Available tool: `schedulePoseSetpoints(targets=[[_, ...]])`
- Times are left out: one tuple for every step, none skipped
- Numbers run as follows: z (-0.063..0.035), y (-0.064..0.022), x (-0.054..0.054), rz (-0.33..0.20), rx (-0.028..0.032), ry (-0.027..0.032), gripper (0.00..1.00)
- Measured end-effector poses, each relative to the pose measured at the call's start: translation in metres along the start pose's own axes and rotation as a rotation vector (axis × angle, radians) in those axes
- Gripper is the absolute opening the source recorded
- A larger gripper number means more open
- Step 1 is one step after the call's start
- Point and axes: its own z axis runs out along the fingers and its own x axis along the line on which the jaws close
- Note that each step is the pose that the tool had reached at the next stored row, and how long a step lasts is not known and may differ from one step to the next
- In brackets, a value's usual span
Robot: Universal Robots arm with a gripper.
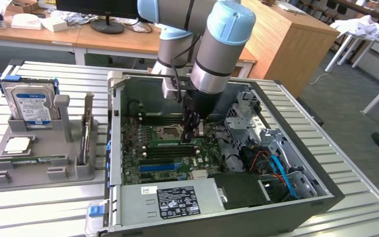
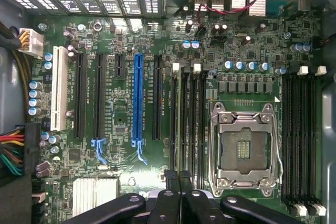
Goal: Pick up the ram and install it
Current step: 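Insert the ram into the slot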
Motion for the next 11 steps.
schedulePoseSetpoints(targets=[[0.0008,0.0,0.0,0.0,0.0,0.0,0.11],[0.0017,-0.0001,0.0,0.0,0.0,-0.0001,0.11],[0.0024,-0.0001,0.0001,0.0,0.0,0.0,0.11],[0.0031,-0.0001,0.0001,0.0,0.0,0.0,0.11],[0.0036,-0.0001,0.0001,0.0,0.0001,-0.0001,0.11],[0.0037,-0.0001,0.0002,0.0,0.0,0.0001,0.11],[0.0037,-0.0002,0.0002,0.0,0.0,0.0002,0.11],[0.0037,-0.0001,0.0002,0.0,0.0,0.0002,0.11],[0.0037,-0.0001,0.0002,0.0,0.0,0.0002,0.11],[0.004,-0.0001,0.0002,0.0,0.0001,0.0,0.11],[0.0043,-0.0001,0.0004,0.0,0.0002,-0.0002,0.11]])
